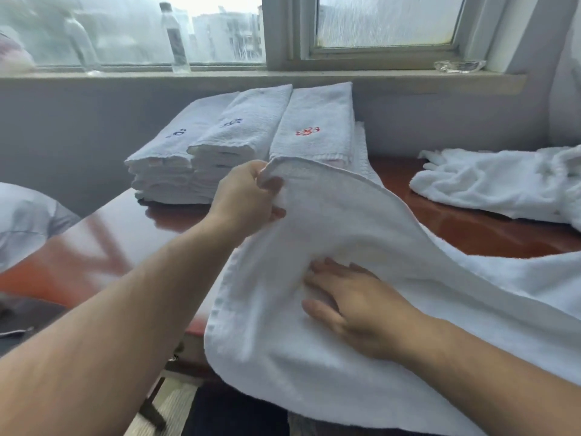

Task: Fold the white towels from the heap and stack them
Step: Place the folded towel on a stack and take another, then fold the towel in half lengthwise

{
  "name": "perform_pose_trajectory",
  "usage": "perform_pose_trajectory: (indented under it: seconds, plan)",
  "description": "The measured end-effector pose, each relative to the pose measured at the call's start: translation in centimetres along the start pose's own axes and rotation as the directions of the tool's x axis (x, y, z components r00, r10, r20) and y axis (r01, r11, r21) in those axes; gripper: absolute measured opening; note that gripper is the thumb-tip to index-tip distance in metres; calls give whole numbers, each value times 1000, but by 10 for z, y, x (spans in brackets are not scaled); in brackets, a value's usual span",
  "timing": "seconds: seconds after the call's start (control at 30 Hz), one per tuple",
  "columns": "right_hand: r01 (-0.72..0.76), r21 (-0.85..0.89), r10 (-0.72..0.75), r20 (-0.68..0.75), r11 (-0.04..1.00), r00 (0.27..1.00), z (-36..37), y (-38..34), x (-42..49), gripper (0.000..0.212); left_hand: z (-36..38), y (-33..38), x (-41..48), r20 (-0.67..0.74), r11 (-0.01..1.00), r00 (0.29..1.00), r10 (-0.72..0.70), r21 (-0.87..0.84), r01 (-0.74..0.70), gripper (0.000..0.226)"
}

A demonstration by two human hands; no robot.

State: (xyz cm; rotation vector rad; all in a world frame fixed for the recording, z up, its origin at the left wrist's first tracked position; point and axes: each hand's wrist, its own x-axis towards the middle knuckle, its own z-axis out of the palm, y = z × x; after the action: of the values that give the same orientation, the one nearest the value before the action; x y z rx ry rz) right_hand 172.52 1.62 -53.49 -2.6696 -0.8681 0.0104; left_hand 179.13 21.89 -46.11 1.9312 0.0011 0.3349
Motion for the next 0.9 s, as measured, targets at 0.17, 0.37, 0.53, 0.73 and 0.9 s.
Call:
perform_pose_trajectory:
  seconds: [0.17,0.37,0.53,0.73,0.9]
  plan:
    - [-30,-90,34,50,996,998,-3,28,26,57,-26,-19,-13,-84,975,990,115,-181,-128,24]
    - [208,-110,-215,-50,972,975,-3,7,14,29,-43,-69,-46,74,984,982,176,24,-178,37]
    - [392,-221,-444,-298,893,845,0,-15,1,21,-51,-86,-47,192,995,979,70,-77,-56,17]
    - [-6,-363,-205,-538,932,818,5,-12,2,39,-49,-93,-43,207,998,978,23,-69,-9,9]
    - [80,-348,-244,-461,934,853,8,-5,2,18,-49,-98,-41,207,964,978,-32,-253,85,17]
